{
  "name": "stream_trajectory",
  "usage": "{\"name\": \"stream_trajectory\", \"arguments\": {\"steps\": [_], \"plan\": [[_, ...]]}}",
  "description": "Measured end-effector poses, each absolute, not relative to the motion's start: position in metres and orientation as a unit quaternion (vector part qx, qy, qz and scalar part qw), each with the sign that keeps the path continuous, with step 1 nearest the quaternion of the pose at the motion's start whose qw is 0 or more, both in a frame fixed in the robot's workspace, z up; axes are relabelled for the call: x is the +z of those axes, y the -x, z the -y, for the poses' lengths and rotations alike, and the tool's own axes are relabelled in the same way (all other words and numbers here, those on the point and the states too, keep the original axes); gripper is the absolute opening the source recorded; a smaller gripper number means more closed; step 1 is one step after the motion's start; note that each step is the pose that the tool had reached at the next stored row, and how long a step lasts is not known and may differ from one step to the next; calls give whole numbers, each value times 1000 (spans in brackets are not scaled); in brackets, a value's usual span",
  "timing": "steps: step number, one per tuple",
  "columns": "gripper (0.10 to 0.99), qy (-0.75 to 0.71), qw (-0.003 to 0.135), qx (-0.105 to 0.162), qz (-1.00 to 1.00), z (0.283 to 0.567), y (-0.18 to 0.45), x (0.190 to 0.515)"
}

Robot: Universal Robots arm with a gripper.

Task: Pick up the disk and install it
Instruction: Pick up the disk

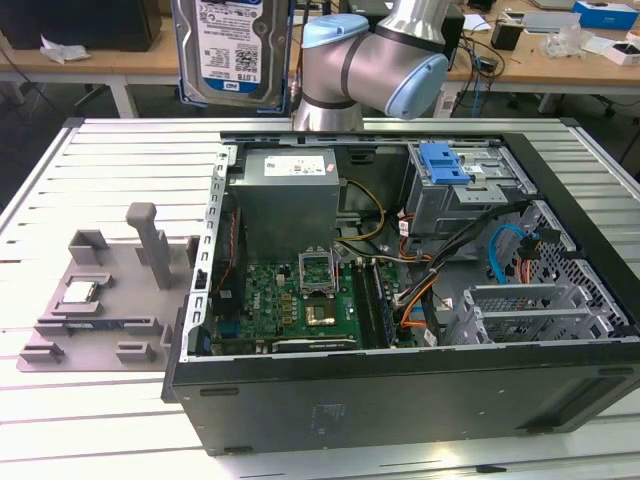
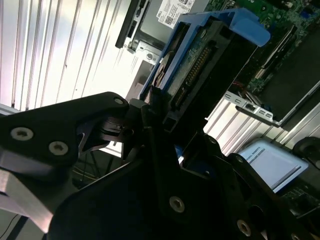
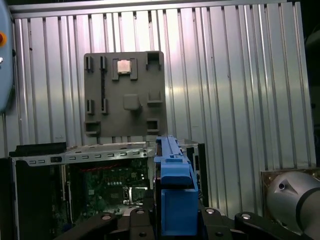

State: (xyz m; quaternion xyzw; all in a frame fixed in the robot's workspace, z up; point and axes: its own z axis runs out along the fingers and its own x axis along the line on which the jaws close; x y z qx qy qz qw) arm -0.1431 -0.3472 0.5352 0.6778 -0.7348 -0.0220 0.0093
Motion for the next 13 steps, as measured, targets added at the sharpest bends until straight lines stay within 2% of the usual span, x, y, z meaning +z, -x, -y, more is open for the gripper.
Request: {"name": "stream_trajectory", "arguments": {"steps": [13], "plan": [[365, -678, 9, -22, 735, 347, 110, 535]]}}
